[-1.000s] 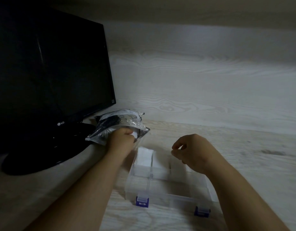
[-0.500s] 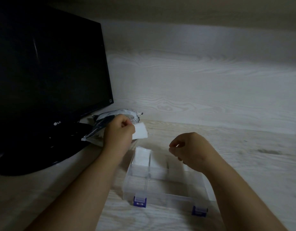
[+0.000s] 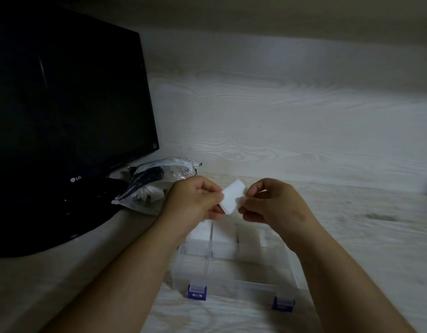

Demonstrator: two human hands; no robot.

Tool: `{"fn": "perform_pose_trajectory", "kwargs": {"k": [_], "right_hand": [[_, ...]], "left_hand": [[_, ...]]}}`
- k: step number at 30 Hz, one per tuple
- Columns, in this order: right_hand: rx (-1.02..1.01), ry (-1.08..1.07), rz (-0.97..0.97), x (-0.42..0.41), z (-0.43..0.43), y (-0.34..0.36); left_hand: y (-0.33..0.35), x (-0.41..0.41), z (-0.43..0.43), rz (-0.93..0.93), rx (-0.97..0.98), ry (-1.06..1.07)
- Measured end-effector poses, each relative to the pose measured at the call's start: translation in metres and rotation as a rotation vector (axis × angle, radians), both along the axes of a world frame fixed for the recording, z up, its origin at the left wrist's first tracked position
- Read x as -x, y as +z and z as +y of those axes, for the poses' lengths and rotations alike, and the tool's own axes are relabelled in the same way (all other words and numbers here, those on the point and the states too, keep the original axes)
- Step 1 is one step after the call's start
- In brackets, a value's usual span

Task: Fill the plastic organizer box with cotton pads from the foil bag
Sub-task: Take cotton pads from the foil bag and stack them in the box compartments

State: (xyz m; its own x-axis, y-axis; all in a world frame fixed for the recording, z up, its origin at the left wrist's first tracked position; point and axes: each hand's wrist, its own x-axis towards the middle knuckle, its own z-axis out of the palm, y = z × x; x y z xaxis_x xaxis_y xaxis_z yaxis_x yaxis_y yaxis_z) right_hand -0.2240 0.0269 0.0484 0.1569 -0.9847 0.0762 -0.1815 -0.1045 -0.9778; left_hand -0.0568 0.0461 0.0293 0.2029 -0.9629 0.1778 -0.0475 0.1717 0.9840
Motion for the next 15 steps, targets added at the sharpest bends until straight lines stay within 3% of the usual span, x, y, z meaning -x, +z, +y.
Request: {"fn": "perform_pose_trajectory", "kwargs": {"k": [7, 12, 15], "right_hand": [[0.070, -0.005, 0.170, 0.005, -0.002, 0.001], [0.092, -0.076, 0.209, 0.007, -0.003, 0.001], [0.085, -0.121, 0.350, 0.008, -0.002, 0.003]], "left_hand": [[-0.005, 0.003, -0.002, -0.203, 0.054, -0.059], [-0.011, 0.006, -0.006, -0.235, 0.098, -0.091], [-0.013, 0.008, -0.006, -0.256, 0.075, -0.127]]}}
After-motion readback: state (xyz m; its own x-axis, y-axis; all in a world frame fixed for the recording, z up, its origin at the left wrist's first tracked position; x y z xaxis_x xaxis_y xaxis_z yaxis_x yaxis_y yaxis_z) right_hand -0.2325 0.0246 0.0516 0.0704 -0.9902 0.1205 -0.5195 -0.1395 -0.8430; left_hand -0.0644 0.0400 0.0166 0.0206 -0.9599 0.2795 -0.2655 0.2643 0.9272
